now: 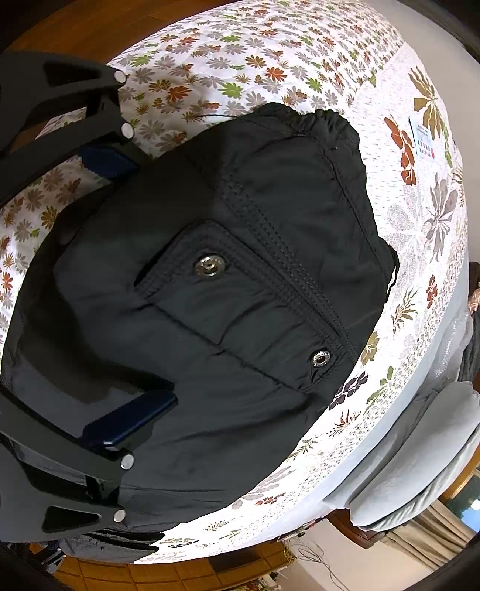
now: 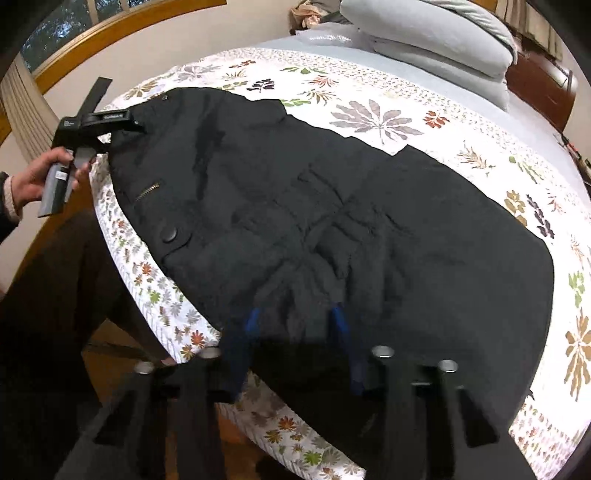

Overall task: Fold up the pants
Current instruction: 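Close the right tool on the black pants edge again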

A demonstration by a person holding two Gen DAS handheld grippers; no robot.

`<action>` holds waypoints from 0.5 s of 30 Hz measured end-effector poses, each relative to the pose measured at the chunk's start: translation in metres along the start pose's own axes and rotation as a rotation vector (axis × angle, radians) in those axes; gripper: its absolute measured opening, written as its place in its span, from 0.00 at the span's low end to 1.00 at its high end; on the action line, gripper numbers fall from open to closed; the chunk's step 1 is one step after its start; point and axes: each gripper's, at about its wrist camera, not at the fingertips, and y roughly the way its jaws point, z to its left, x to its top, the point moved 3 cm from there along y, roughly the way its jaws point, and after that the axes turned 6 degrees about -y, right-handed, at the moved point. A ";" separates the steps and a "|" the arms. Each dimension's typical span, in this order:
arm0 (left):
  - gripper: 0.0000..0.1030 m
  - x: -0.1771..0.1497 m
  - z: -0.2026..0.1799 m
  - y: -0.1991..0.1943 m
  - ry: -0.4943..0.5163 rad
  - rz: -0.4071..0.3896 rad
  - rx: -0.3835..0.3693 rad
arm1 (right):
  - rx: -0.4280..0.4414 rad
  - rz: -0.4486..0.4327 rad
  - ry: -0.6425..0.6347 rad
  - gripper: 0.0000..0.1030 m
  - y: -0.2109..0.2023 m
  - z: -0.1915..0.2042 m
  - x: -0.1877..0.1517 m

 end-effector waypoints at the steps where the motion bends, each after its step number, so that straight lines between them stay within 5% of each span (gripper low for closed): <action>1: 0.98 0.000 0.000 0.000 0.000 0.000 0.000 | 0.026 -0.003 0.022 0.15 -0.001 -0.003 0.001; 10: 0.98 0.000 0.000 0.001 0.001 -0.001 -0.001 | 0.165 -0.142 0.040 0.08 -0.036 0.011 0.032; 15: 0.98 0.000 0.000 0.002 0.000 -0.004 0.001 | 0.204 -0.100 0.005 0.08 -0.009 0.027 0.038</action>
